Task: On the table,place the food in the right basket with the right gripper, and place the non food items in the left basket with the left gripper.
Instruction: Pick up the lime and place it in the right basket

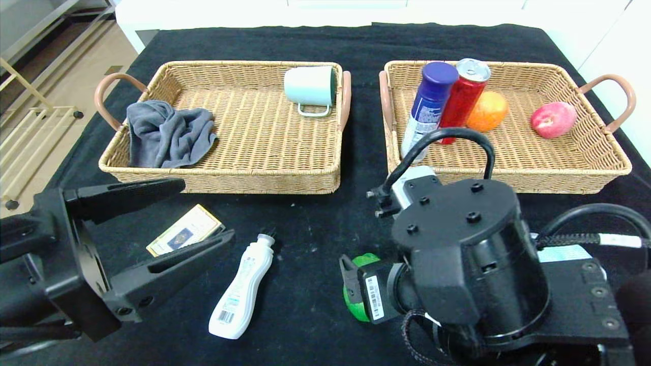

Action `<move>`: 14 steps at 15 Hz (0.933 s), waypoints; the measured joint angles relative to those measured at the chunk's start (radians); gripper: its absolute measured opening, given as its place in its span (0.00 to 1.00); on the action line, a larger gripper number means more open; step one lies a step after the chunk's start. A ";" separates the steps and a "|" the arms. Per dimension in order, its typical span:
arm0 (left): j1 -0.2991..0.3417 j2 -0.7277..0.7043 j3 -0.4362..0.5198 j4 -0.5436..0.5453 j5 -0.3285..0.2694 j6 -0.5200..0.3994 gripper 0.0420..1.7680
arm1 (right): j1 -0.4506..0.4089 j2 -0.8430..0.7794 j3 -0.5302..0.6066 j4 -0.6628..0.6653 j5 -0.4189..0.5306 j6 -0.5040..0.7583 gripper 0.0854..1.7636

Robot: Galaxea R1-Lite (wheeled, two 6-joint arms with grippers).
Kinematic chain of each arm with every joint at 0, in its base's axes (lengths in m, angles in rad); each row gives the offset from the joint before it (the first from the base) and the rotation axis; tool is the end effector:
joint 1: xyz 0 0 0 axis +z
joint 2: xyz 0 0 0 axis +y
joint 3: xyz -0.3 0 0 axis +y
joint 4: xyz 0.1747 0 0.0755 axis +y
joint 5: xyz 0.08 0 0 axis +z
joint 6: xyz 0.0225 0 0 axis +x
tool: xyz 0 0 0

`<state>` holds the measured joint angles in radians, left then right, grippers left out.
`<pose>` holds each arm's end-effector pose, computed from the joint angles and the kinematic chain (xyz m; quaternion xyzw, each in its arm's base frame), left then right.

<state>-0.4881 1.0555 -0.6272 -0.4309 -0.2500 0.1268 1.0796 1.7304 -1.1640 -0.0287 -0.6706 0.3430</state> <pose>0.1248 -0.0726 0.2574 0.0589 -0.0241 -0.3599 0.9308 0.1630 0.2751 0.2162 -0.0398 0.2012 0.1639 0.9649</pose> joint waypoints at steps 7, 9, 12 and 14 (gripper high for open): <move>0.000 -0.009 -0.002 -0.003 -0.003 0.000 0.97 | 0.021 0.071 0.002 -0.001 -0.008 0.047 0.96; 0.001 -0.011 -0.001 -0.002 -0.003 0.000 0.97 | 0.018 0.089 0.001 -0.002 -0.016 0.053 0.96; 0.002 -0.012 -0.002 -0.003 -0.002 0.000 0.97 | 0.013 0.111 0.002 -0.001 -0.018 0.053 0.96; 0.002 -0.014 -0.001 -0.003 -0.001 0.000 0.97 | 0.011 0.123 0.007 -0.001 -0.019 0.053 0.96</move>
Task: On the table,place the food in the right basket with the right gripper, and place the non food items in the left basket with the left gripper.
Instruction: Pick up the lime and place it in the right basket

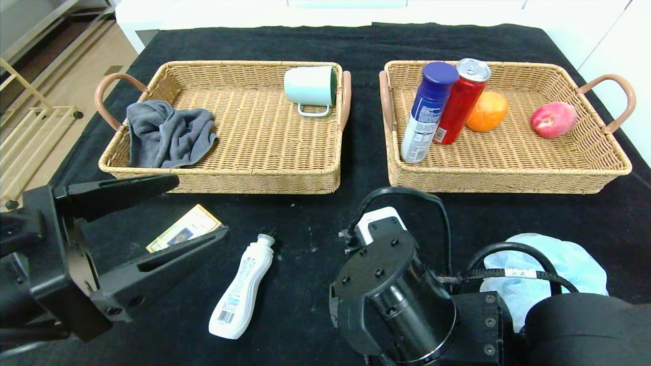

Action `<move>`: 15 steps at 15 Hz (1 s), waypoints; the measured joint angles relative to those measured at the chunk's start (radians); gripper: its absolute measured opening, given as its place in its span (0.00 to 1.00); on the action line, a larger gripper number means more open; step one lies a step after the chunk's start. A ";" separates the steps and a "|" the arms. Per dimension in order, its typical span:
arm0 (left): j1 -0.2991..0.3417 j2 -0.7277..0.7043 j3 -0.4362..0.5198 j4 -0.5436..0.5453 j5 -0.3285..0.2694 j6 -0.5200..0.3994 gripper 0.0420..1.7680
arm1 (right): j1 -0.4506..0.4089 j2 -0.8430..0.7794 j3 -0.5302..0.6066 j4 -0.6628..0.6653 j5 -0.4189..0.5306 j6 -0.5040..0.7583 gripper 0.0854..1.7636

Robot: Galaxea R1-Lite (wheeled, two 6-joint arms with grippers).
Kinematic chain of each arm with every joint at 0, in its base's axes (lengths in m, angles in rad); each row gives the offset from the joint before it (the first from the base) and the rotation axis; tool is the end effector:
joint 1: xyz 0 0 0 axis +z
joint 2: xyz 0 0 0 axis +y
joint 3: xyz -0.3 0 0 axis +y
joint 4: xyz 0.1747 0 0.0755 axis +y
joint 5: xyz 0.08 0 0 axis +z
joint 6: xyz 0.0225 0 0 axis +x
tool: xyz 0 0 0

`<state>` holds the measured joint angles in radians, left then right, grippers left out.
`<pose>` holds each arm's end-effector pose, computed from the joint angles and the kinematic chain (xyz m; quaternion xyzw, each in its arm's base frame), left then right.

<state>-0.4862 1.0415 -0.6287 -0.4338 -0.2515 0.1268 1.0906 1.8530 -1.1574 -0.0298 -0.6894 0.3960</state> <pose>0.1217 -0.0707 0.2602 0.0579 -0.0332 -0.3591 0.9309 0.1710 0.2972 0.1740 -0.0668 0.2387 0.1442 0.9580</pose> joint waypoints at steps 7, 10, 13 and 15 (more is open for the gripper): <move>-0.002 -0.002 0.000 0.002 0.000 0.000 0.97 | -0.001 0.023 -0.002 -0.002 -0.007 0.036 0.97; -0.002 -0.003 0.000 0.003 0.000 0.001 0.97 | 0.000 0.024 -0.003 -0.005 -0.007 0.036 0.76; -0.002 -0.003 0.000 0.001 0.000 0.001 0.97 | 0.000 0.026 -0.005 -0.002 -0.007 0.035 0.65; -0.001 -0.004 0.001 -0.001 0.000 0.001 0.97 | 0.000 0.028 -0.002 -0.003 -0.007 0.034 0.64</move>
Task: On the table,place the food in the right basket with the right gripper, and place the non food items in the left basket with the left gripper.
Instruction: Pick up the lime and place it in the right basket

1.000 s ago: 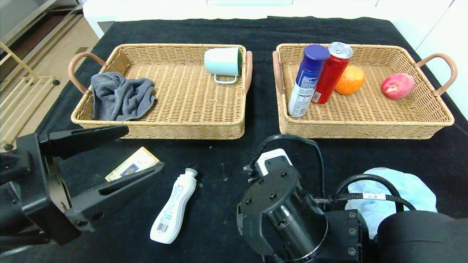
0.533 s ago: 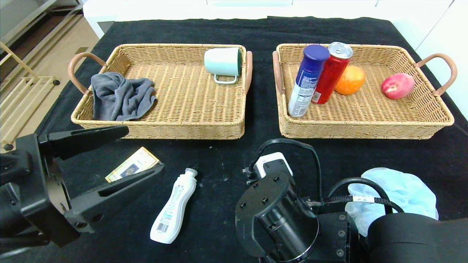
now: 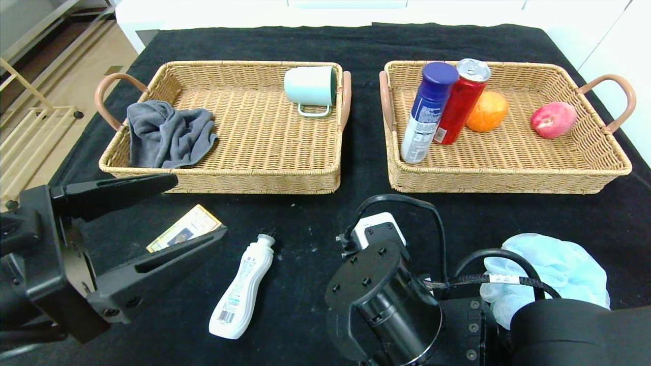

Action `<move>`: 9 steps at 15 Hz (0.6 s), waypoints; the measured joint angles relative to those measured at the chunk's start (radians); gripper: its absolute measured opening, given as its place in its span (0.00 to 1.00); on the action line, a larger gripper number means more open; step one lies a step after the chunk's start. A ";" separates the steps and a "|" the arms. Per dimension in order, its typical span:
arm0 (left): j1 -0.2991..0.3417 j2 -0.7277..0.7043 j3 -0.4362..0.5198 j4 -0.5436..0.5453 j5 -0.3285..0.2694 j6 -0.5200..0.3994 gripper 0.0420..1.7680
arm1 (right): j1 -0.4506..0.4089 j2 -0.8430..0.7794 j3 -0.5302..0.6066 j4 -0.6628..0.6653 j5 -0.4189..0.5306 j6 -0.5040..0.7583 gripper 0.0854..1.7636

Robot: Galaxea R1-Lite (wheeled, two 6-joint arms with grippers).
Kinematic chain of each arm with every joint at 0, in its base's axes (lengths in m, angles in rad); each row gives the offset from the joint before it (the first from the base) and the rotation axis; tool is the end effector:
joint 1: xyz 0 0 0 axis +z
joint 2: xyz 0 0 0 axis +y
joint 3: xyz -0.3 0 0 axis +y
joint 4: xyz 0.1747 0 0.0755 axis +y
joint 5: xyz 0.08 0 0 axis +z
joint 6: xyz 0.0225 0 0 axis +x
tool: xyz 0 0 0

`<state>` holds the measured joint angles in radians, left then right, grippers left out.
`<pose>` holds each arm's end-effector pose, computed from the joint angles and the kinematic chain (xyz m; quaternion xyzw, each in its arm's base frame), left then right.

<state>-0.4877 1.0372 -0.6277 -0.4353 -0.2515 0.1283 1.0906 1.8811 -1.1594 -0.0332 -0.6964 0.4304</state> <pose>0.1206 -0.0703 0.2606 0.0583 -0.0359 -0.3596 0.9306 0.1734 0.3017 0.1651 -0.0598 0.2460 0.1349 0.9580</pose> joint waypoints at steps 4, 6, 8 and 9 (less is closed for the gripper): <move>0.000 -0.001 0.000 0.000 0.000 0.000 0.97 | 0.001 0.001 0.002 0.001 0.000 -0.002 0.64; 0.000 -0.002 0.000 0.002 0.000 0.000 0.97 | 0.001 0.001 0.003 0.002 0.000 -0.001 0.64; 0.000 -0.002 0.000 0.003 0.000 0.000 0.97 | 0.001 0.000 0.003 0.003 0.001 -0.003 0.64; 0.000 -0.002 0.000 0.004 0.000 0.000 0.97 | 0.001 0.000 0.004 0.004 0.000 -0.004 0.63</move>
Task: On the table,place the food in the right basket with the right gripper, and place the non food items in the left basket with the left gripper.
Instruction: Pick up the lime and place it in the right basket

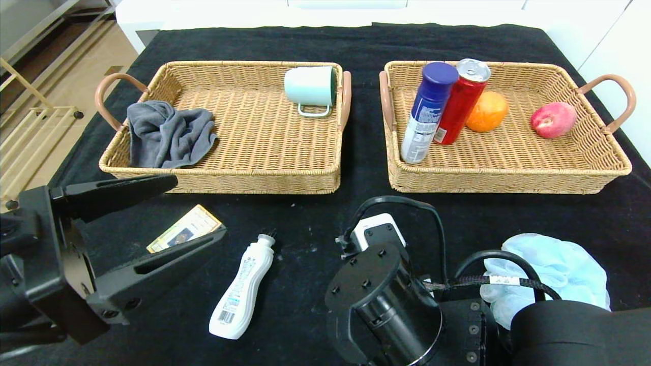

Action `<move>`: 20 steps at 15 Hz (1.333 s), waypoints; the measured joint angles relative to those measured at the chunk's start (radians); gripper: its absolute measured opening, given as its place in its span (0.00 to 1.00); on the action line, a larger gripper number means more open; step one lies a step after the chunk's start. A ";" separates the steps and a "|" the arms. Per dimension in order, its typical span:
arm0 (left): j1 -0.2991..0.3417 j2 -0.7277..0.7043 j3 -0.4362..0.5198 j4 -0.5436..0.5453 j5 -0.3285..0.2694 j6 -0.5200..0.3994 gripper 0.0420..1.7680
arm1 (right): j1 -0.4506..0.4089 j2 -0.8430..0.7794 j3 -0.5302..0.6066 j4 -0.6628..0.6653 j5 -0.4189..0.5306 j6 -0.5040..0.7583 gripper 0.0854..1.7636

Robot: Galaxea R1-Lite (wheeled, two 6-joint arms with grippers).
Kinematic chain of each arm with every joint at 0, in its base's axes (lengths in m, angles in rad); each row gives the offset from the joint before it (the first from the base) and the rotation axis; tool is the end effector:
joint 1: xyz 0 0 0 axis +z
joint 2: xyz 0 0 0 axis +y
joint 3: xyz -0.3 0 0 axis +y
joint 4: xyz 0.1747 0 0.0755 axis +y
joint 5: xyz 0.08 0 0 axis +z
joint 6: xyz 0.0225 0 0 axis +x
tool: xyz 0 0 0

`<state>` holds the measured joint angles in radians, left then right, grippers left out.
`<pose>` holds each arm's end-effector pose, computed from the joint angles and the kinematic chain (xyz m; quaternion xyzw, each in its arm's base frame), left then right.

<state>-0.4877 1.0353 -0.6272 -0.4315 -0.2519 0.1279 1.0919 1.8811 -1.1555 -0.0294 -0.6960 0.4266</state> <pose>0.1202 -0.0701 0.2604 0.0582 -0.0347 -0.3599 0.9305 0.1727 0.3013 0.1638 -0.0648 0.2479 0.1354 0.9571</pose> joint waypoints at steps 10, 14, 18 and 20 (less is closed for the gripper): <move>-0.001 0.009 0.006 0.003 -0.002 0.001 0.97 | -0.042 -0.191 -0.036 0.160 0.085 -0.003 0.63; -0.001 0.014 0.007 0.003 -0.001 0.003 0.97 | -0.135 -0.288 -0.089 0.275 0.101 -0.022 0.63; -0.001 0.015 0.009 0.003 -0.003 0.009 0.97 | -0.233 -0.357 -0.123 0.294 0.101 -0.099 0.63; -0.001 0.015 0.009 0.003 -0.003 0.010 0.97 | -0.287 -0.374 -0.120 0.296 0.101 -0.119 0.63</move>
<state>-0.4891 1.0506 -0.6181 -0.4281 -0.2545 0.1379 0.8047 1.5066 -1.2753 0.2670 -0.5949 0.3072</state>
